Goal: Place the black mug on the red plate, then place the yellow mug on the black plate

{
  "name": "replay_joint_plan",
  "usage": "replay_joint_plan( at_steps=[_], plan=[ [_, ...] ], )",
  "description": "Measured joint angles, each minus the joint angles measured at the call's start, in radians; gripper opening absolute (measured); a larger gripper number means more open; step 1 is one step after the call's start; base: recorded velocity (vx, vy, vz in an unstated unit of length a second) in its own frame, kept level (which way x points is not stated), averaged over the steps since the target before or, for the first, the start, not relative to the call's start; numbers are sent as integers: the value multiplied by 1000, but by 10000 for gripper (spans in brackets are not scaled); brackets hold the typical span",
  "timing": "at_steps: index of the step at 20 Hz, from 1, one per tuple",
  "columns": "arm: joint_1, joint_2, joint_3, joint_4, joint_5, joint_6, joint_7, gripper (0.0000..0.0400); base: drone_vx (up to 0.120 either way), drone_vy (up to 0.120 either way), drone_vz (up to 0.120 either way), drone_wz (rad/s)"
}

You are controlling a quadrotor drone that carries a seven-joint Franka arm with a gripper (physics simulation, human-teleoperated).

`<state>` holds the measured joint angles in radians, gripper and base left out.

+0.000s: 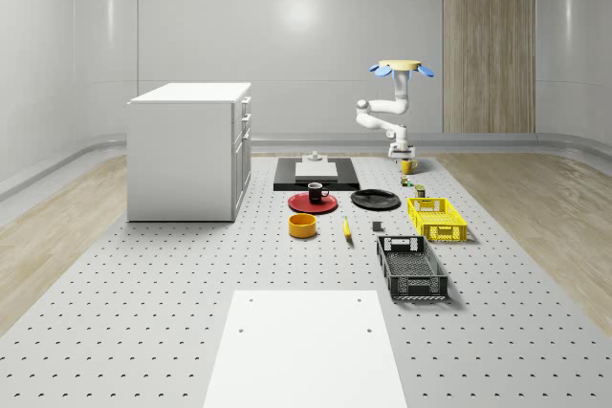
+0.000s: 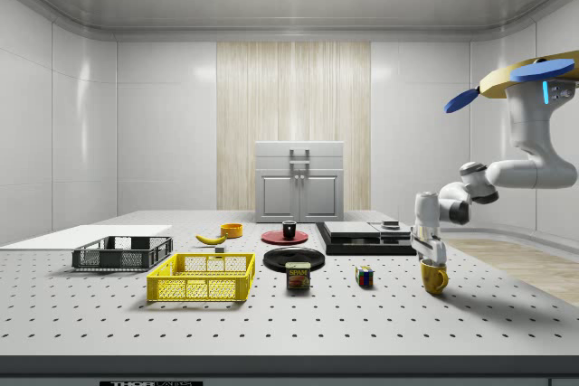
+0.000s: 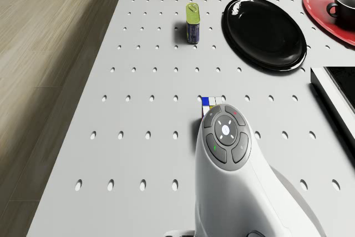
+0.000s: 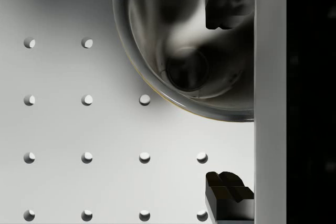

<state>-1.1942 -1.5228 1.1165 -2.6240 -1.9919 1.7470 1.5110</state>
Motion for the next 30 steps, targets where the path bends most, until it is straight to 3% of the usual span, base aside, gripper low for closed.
replay_joint_plan(
  at_steps=[13,14,15,17,20,24,30],
  plan=[
    [-8,5,10,13,9,-3,-6,400,0,0,0,0],
    [-8,5,10,14,9,-3,-6,377,0,0,0,0],
    [-8,5,10,14,9,-3,-7,318,0,0,0,0],
    [-7,5,10,14,10,-3,-8,236,0,0,0,0],
    [-7,4,10,15,10,-3,-9,170,0,0,0,0],
    [-6,4,11,15,10,-3,-9,132,0,0,0,0],
    [-5,4,15,12,14,-5,-12,116,0,0,0,0]
  ],
)
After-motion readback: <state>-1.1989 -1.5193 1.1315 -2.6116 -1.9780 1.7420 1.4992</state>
